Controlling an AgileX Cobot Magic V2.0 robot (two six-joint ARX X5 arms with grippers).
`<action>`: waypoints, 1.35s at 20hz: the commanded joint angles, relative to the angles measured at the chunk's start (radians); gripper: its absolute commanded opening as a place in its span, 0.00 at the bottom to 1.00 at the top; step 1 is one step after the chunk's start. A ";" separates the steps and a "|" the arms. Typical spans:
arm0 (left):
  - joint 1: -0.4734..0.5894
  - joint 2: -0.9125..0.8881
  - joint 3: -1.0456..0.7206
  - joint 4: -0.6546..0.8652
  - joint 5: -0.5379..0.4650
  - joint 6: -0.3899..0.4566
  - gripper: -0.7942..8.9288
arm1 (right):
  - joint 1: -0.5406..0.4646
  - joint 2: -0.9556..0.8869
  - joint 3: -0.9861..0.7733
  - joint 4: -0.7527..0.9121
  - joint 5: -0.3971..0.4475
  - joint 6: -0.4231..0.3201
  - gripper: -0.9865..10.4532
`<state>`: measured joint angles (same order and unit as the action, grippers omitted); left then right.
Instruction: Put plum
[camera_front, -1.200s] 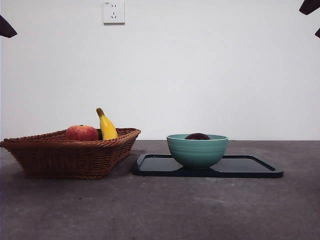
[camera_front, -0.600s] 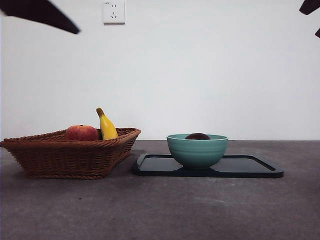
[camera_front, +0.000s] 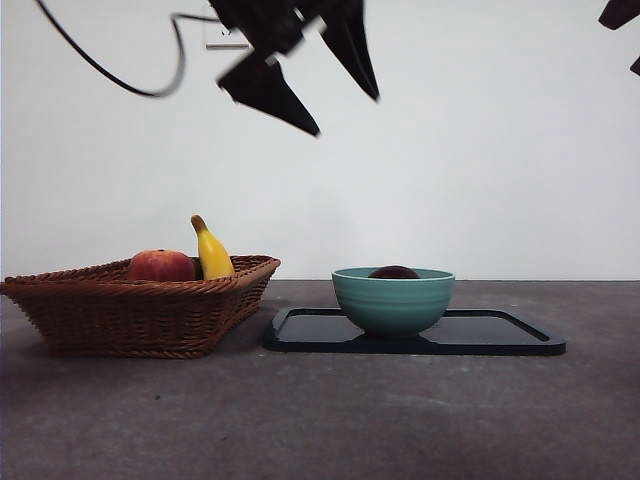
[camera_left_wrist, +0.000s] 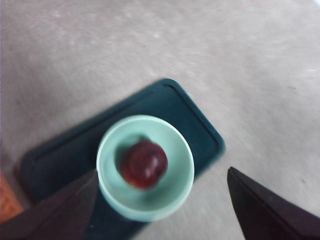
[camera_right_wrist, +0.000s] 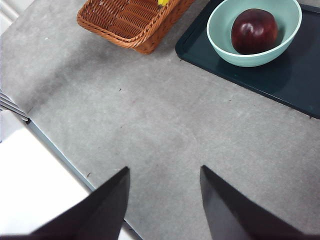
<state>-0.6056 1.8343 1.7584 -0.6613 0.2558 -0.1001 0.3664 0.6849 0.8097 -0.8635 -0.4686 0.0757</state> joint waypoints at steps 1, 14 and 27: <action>-0.024 0.107 0.111 0.006 -0.007 -0.005 0.50 | 0.005 0.006 0.009 0.006 -0.003 -0.005 0.28; -0.090 0.418 0.215 0.003 -0.121 0.117 0.50 | 0.005 0.006 0.009 0.001 -0.003 -0.005 0.28; -0.100 0.469 0.215 -0.036 -0.129 0.161 0.50 | 0.005 0.006 0.009 0.003 -0.002 -0.006 0.28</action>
<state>-0.6926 2.2700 1.9438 -0.7006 0.1276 0.0406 0.3664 0.6849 0.8097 -0.8665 -0.4686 0.0757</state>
